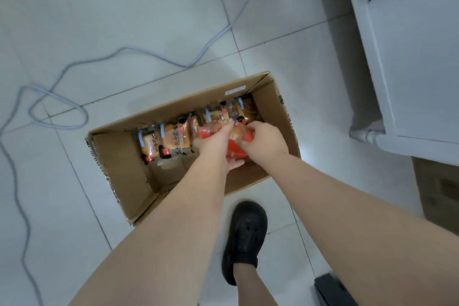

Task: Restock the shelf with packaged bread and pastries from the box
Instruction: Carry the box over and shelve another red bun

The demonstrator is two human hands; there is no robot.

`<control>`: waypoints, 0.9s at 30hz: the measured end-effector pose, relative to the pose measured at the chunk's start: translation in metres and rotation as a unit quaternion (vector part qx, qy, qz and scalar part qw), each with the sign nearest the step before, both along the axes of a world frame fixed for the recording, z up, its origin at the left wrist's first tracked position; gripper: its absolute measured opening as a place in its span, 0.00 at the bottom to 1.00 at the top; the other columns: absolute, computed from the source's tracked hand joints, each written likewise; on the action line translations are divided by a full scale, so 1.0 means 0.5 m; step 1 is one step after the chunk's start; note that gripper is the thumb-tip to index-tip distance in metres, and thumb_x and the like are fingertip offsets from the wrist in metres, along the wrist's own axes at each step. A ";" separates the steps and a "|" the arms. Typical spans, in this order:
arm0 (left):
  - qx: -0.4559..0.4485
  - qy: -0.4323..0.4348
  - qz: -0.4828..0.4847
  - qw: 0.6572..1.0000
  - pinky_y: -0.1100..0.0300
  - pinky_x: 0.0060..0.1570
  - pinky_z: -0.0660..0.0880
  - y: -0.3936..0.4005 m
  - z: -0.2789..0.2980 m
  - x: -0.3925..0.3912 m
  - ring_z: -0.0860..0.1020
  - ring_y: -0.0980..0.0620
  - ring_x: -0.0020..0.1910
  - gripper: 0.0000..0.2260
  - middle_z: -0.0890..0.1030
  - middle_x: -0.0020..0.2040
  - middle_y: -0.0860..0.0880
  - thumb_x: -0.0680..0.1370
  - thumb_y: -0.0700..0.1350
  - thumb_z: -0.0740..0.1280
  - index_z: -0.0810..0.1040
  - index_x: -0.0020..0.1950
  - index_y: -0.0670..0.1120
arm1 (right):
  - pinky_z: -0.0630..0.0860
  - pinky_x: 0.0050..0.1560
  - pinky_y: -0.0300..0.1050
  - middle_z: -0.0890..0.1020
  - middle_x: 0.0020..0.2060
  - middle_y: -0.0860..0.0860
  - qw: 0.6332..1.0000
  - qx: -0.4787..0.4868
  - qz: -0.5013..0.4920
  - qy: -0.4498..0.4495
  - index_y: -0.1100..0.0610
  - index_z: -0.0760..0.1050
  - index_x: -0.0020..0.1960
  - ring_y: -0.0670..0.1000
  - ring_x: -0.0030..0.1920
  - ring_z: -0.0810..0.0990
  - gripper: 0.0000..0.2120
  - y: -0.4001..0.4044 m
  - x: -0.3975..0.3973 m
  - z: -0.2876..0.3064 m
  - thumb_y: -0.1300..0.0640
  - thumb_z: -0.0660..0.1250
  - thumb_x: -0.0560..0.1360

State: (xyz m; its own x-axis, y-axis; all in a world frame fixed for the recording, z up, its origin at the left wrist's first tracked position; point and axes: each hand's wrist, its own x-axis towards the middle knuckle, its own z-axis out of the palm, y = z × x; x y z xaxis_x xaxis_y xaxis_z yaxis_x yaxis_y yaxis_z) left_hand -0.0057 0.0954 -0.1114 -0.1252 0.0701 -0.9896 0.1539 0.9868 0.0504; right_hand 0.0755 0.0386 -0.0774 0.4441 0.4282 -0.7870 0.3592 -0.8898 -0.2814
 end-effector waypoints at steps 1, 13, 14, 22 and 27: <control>0.021 0.003 -0.002 1.000 0.38 0.36 0.80 0.011 0.025 0.002 0.78 0.37 0.55 0.49 0.74 0.63 0.41 0.51 0.55 0.81 0.64 0.69 0.54 | 0.76 0.53 0.46 0.81 0.54 0.51 1.000 0.028 -0.012 0.005 0.53 0.74 0.63 0.54 0.56 0.79 0.19 0.003 -0.006 0.038 0.49 0.68 0.74; 0.283 -0.106 -0.257 0.918 0.54 0.35 0.81 0.109 0.638 0.008 0.80 0.50 0.42 0.23 0.77 0.48 0.49 0.70 0.34 0.73 0.64 0.55 0.48 | 0.70 0.43 0.40 0.85 0.47 0.53 0.978 0.177 -0.108 0.025 0.54 0.80 0.60 0.52 0.46 0.80 0.13 0.010 0.011 0.589 0.55 0.64 0.78; 0.294 -0.122 -0.246 0.915 0.57 0.32 0.81 0.117 0.693 0.013 0.80 0.50 0.42 0.23 0.77 0.48 0.49 0.69 0.35 0.74 0.64 0.56 0.48 | 0.68 0.42 0.38 0.84 0.47 0.53 0.972 0.203 -0.119 0.012 0.53 0.79 0.61 0.49 0.45 0.79 0.14 0.016 0.009 0.640 0.56 0.63 0.78; 0.433 -0.217 -0.216 0.848 0.52 0.51 0.79 0.183 1.114 0.052 0.81 0.49 0.49 0.30 0.82 0.53 0.46 0.62 0.39 0.80 0.72 0.60 0.47 | 0.73 0.51 0.41 0.84 0.47 0.50 0.921 0.360 -0.110 -0.100 0.55 0.83 0.51 0.49 0.49 0.80 0.10 0.050 0.003 1.055 0.61 0.64 0.75; 0.447 -0.330 -0.305 0.774 0.56 0.42 0.79 0.205 1.335 0.072 0.82 0.46 0.47 0.24 0.83 0.54 0.42 0.66 0.33 0.76 0.76 0.60 0.41 | 0.67 0.50 0.35 0.74 0.52 0.47 0.867 0.413 -0.196 -0.197 0.54 0.73 0.59 0.45 0.54 0.73 0.14 0.024 0.036 1.287 0.57 0.68 0.74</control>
